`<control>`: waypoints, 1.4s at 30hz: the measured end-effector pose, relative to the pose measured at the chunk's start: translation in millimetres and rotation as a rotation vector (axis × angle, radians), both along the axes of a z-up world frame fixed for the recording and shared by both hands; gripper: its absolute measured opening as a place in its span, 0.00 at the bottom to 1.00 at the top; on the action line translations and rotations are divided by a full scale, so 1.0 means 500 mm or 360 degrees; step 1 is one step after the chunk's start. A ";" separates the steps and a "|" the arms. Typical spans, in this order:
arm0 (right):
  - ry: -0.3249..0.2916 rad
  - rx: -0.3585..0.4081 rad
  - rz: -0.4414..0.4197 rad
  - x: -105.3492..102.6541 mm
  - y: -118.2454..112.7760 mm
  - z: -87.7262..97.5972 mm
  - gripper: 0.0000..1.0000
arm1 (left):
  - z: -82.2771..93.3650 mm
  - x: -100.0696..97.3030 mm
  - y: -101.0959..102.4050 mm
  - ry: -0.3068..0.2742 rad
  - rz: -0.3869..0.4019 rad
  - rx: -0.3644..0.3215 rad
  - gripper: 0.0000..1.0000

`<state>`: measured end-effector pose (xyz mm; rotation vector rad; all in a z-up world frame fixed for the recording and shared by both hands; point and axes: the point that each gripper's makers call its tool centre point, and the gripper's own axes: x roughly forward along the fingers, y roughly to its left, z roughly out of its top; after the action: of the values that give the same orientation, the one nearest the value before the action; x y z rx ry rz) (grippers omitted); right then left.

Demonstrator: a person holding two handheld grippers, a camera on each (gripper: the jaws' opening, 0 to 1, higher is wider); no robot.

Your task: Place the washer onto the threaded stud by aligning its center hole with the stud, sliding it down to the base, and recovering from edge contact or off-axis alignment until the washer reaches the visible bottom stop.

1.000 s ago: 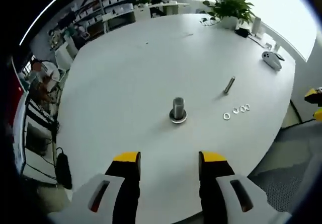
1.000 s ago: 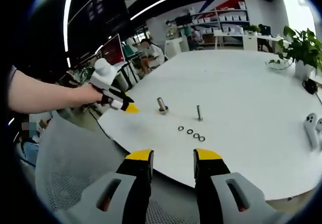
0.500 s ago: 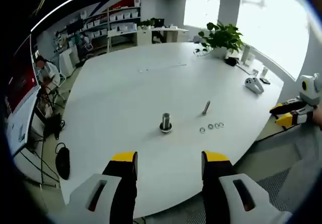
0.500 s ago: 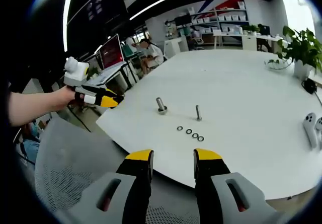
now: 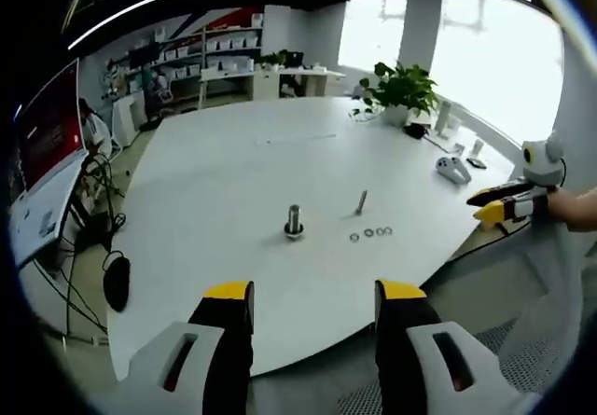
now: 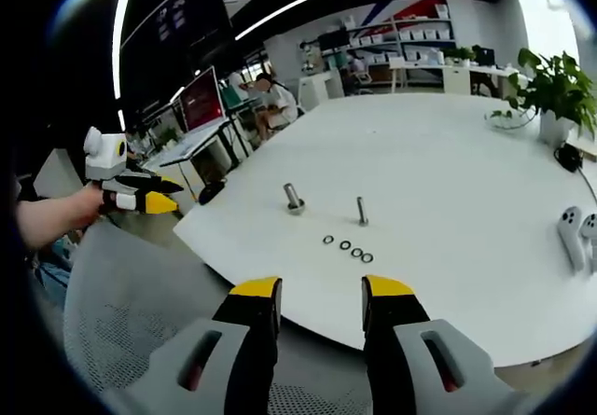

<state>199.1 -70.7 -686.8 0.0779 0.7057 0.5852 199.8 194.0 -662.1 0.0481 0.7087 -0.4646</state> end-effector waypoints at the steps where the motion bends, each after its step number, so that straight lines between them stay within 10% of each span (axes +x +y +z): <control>1: 0.0002 -0.0005 -0.0006 0.000 -0.002 -0.001 0.36 | -0.002 0.002 0.000 -0.0010 0.0002 -0.0008 0.49; 9: 0.0030 -0.0018 -0.0090 0.004 -0.018 -0.006 0.37 | 0.003 0.007 -0.029 -0.0137 -0.0137 0.0057 0.41; 42: 0.0132 -0.0164 -0.0292 0.003 -0.074 -0.035 0.37 | 0.027 0.001 -0.049 -0.0180 -0.0162 -0.0174 0.46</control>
<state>200.7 -107.8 -704.4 0.0708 0.7989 0.3706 200.6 169.5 -648.5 0.0072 0.5706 -0.5927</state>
